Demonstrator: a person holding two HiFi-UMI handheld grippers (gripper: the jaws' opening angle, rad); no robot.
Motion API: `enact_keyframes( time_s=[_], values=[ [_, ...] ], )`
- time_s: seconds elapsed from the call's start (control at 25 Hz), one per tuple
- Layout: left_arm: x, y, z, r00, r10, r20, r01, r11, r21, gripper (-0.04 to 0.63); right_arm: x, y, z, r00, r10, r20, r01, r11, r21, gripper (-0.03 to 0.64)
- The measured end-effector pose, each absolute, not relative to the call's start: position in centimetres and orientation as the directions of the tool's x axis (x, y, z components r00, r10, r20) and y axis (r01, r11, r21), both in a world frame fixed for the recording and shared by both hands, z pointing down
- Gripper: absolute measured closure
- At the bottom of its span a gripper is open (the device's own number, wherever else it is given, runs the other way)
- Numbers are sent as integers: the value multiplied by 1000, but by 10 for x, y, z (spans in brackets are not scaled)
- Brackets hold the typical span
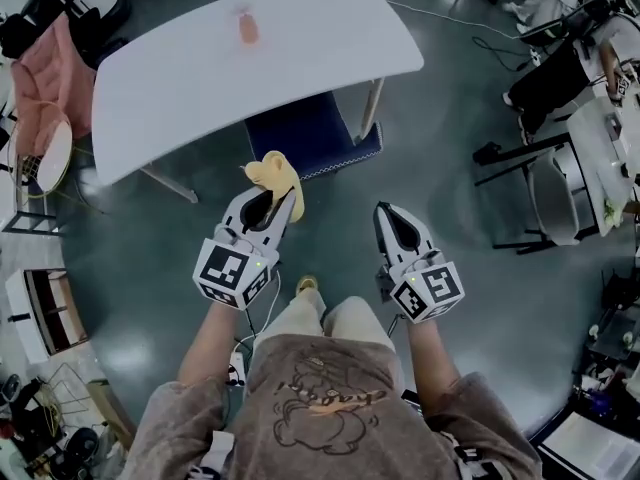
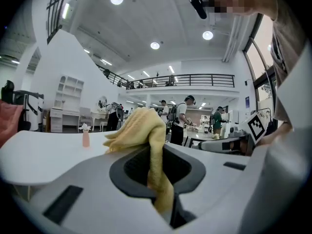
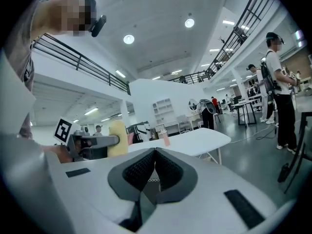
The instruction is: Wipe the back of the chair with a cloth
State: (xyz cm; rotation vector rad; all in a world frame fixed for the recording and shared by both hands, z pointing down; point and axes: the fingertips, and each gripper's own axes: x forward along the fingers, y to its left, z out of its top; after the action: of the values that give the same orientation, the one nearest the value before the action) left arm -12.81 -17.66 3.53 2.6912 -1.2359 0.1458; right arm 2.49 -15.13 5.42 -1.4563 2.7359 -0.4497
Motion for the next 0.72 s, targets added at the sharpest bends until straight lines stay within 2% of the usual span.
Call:
enact_keyframes(
  time_s=[0.48,0.72],
  values=[
    [-131,-145,-19,633,-761,140,-773,-628,87,543,70,-124,1,-528,-843,101,-841,502,-203,592],
    [-125,-119,-14,594,-795,119,-804,-590,76,543,94,-103,9,-483,-869,111,-868,458,-190,592]
  ],
)
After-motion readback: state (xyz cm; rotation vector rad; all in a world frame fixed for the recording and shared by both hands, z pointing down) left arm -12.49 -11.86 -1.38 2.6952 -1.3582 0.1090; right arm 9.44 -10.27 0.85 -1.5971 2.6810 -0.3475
